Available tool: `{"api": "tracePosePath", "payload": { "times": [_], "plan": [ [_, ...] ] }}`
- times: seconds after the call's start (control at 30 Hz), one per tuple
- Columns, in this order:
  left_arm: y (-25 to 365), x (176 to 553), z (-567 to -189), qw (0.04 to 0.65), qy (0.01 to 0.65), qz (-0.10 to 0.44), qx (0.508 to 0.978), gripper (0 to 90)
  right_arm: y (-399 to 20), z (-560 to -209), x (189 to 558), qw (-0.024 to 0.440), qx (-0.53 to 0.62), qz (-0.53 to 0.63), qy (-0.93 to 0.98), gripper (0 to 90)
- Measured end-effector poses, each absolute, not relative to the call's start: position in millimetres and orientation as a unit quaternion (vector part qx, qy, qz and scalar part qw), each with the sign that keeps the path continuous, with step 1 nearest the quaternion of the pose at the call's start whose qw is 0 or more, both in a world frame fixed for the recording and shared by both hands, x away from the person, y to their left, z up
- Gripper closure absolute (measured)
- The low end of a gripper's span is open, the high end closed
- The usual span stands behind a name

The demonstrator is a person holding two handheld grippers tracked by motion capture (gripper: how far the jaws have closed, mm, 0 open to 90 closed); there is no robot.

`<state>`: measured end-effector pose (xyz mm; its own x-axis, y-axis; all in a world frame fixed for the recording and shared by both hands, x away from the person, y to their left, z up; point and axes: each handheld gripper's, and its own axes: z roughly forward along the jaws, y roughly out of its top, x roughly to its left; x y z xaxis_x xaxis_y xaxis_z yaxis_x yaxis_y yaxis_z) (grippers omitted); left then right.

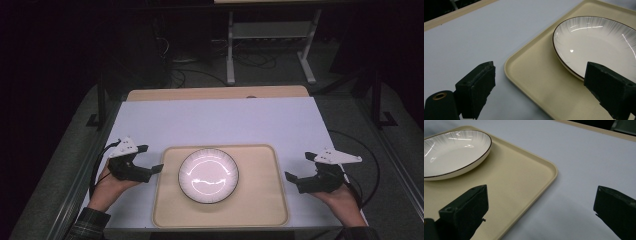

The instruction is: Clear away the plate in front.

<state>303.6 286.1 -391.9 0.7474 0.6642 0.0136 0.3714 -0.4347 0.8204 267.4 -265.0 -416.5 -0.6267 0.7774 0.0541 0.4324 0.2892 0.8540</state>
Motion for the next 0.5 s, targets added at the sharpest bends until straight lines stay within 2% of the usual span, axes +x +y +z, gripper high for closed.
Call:
{"api": "tracePosePath", "payload": {
  "times": [0.5],
  "plan": [
    [295.8, 296.4, -397.7, 0.431, 0.317, 0.171, 0.828, 9.5, -265.3, -417.9, 263.7, 0.190, 0.388, 0.452, 0.781, 0.0]
  ]
}}
